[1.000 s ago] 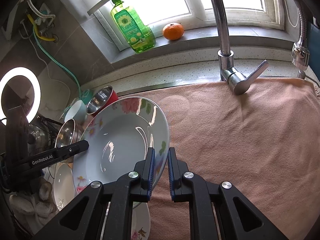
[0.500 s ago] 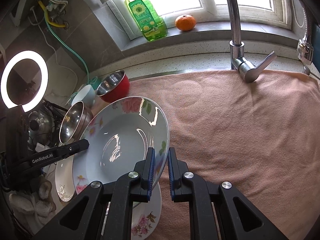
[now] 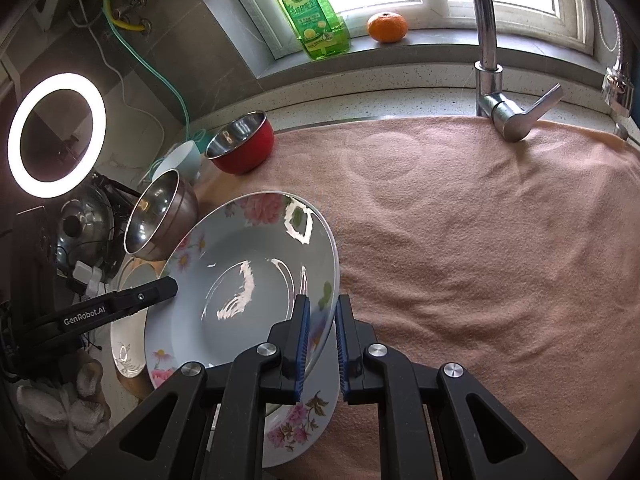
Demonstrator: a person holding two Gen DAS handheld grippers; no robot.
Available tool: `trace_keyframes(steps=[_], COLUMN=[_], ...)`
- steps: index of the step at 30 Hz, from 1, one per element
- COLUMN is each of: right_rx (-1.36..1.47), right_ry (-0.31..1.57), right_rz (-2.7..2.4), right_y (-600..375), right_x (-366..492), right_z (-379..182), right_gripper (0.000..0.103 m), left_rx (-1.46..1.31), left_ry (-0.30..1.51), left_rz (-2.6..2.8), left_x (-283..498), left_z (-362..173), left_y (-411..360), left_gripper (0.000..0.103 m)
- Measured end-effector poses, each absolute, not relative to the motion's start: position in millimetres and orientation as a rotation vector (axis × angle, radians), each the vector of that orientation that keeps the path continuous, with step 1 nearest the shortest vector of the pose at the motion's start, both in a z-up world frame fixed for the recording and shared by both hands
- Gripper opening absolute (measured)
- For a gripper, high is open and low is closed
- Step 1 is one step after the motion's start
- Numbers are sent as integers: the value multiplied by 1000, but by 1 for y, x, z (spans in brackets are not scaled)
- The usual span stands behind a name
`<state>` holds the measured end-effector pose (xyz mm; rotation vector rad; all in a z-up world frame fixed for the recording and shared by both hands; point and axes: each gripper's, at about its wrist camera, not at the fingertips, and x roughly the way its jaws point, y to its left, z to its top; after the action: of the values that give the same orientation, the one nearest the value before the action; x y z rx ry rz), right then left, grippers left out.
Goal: Organize plates and bowls
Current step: 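Lower the held plate with both tools onto the other flowered plate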
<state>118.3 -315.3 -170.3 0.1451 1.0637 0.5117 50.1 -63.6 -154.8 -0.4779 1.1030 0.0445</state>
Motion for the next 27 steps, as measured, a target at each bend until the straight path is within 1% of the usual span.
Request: trace_keyframes(steps=[27], right_rx=[106], right_ry=[1119], right_rz=[542], right_y=[-302], right_x=[89], right_z=[-192], right_gripper=[12], left_rx=[-489], left_ry=[1144], left_rz=[89], left_x=[20], left_z=[-174], left_y=[-58], left_gripper=[14])
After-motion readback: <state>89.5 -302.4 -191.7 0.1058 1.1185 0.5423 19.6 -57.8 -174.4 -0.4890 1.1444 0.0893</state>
